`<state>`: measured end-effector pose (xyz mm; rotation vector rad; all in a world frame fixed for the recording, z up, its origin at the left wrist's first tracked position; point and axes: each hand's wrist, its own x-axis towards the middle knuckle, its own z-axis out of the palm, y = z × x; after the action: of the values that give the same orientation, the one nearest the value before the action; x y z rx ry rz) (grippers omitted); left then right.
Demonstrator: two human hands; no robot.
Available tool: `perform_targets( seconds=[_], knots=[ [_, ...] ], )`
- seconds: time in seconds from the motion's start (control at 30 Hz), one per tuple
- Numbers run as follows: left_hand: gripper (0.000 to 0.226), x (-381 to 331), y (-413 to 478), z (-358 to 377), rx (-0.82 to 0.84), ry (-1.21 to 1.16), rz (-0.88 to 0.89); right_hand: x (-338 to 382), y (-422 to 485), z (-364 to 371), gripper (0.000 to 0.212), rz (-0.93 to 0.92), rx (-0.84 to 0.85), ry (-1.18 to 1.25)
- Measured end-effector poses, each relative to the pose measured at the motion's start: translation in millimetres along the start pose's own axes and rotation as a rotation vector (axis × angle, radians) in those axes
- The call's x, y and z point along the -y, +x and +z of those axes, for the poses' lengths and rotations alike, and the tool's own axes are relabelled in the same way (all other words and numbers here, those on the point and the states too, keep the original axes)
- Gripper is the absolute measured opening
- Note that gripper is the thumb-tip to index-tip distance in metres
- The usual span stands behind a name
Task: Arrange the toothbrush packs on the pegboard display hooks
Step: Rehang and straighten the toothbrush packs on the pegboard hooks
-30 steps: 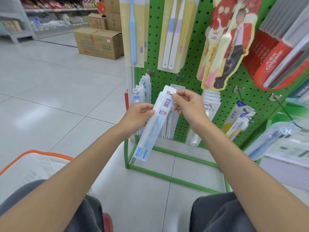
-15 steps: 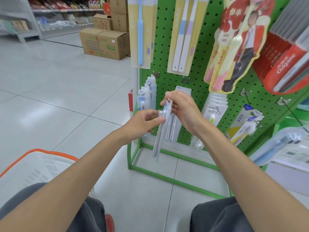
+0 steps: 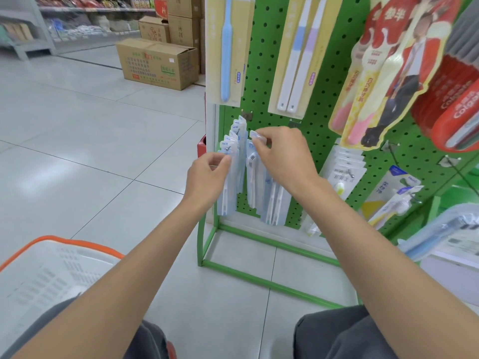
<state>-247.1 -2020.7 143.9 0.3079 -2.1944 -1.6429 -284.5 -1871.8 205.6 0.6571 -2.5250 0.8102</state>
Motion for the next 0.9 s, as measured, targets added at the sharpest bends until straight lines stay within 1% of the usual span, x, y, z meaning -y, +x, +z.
perform_targets(
  seconds=[0.07, 0.2, 0.4, 0.53, 0.63, 0.9],
  knots=[
    [0.017, 0, 6, -1, -0.007, -0.001, -0.035, 2, 7, 8, 0.041, -0.019, 0.016, -0.097],
    [0.02, 1, 13, -4, 0.006, 0.003, -0.061, 2, 17, 25, 0.046, -0.006, 0.058, -0.203],
    [0.023, 3, 17, -5, 0.004, 0.029, -0.063, -9, 35, 32, 0.042, 0.075, 0.057, -0.289],
    [0.021, 4, 22, -3, -0.011, 0.036, -0.066, -9, 46, 37, 0.039, 0.069, 0.058, -0.364],
    [0.021, 3, 24, -1, -0.028, 0.031, -0.072, -7, 55, 40, 0.039, 0.055, 0.075, -0.325],
    [0.017, 4, 24, 0, -0.036, 0.029, -0.067, -14, 64, 45, 0.043, 0.124, 0.154, -0.098]
  ],
)
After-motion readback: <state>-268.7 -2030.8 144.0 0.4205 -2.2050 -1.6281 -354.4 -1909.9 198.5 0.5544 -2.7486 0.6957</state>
